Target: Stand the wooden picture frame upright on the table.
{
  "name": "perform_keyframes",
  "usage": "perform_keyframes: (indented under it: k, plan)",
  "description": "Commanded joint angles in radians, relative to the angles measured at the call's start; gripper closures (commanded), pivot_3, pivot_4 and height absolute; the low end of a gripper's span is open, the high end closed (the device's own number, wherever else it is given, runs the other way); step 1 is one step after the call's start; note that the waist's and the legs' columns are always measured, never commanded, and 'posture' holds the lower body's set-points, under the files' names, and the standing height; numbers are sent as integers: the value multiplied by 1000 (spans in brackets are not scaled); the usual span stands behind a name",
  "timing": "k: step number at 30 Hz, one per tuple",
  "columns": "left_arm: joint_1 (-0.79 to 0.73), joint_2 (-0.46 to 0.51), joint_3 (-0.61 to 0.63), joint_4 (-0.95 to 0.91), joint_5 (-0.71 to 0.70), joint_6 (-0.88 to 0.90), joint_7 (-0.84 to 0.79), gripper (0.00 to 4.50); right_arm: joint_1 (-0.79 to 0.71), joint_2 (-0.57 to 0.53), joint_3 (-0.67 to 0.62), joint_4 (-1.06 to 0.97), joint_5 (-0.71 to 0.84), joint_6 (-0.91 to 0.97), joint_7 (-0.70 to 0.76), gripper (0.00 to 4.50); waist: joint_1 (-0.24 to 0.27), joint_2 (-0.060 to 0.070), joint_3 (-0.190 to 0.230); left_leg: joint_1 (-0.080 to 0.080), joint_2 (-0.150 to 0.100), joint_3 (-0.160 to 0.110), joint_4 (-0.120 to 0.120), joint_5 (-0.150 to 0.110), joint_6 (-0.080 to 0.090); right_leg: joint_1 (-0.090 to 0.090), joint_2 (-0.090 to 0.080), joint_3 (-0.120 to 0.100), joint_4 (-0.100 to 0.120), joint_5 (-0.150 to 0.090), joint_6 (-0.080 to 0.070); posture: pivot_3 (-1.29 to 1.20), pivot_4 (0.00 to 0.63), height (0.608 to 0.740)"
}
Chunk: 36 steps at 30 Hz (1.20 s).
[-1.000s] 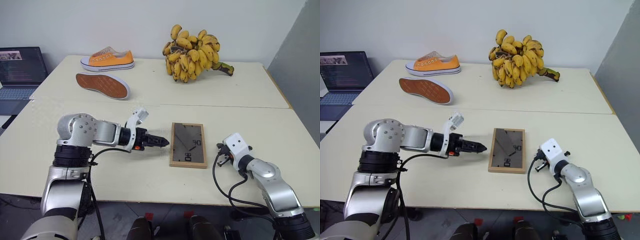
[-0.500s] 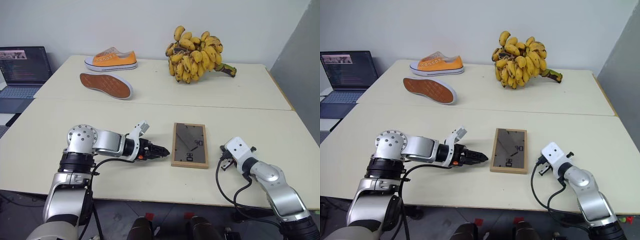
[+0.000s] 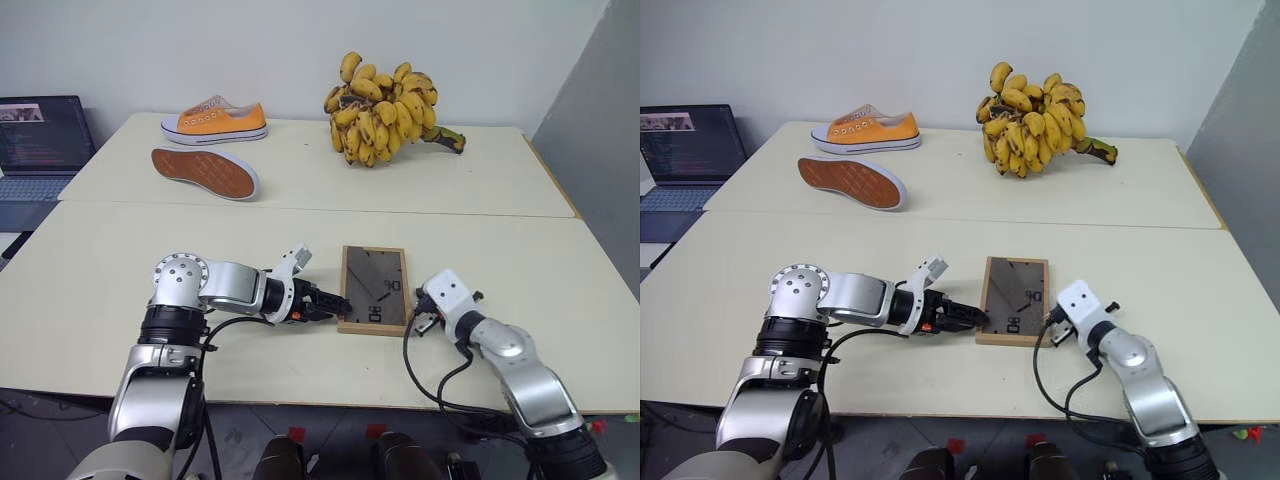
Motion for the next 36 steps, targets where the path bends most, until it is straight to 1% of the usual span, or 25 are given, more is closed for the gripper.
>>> perform_keyframes:
  k: [1,3,5,7,10,12,16,20,25,36]
  plan:
    - [-10,-9,18,5,-43,-20,34,1351,-9,21,22,-44,3,43,-5,4500,0,0,0,0,0,0,0,0,0,0,0,0,0,0,0,0,150,740]
    - [-8,-8,15,4,-59,-26,47,1351,-7,7,29,-51,-10,43,-1,4500,1,0,0,0,0,0,0,0,0,0,0,0,0,0,0,0,150,740]
    - [-2,-5,9,1,-78,-34,61,1351,3,-31,18,-55,-21,33,9,4500,1,0,0,0,0,0,0,0,0,0,0,0,0,0,0,0,150,740]
    - [6,-2,0,-3,-104,-41,75,1351,15,-58,-8,-58,-14,35,17,4500,5,0,0,-1,0,0,0,0,0,0,0,0,0,0,0,0,150,740]
    - [11,7,-12,2,-129,-47,89,1351,28,-83,-10,-52,-10,31,24,4500,11,0,0,-1,-1,0,0,0,0,0,-1,0,-1,0,0,0,150,740]
    - [6,11,-18,10,-138,-54,96,1351,26,-73,4,-52,-9,37,21,4500,14,0,0,-1,-1,0,0,0,0,0,-1,0,-1,0,0,0,150,740]
    - [-2,18,-34,10,-158,-69,109,1351,-2,-15,40,-66,-5,67,2,4500,13,0,0,-1,-1,0,0,0,0,0,-1,0,-1,0,0,0,150,740]
    - [2,25,-52,1,-186,-83,124,1351,-22,21,57,-69,-10,85,-14,4500,9,0,0,-1,-1,0,0,0,0,-1,-1,0,-1,0,0,0,150,740]
    - [8,38,-74,-8,-221,-108,144,1351,-55,93,77,-52,-5,101,-51,4500,6,0,0,-1,-1,0,0,0,0,-1,-1,0,0,0,0,0,150,740]
    - [23,70,-116,-32,-301,-167,179,1351,-52,132,88,-48,6,126,-67,4500,7,0,0,-2,-1,0,-1,0,0,-1,-1,0,-1,0,0,0,150,740]
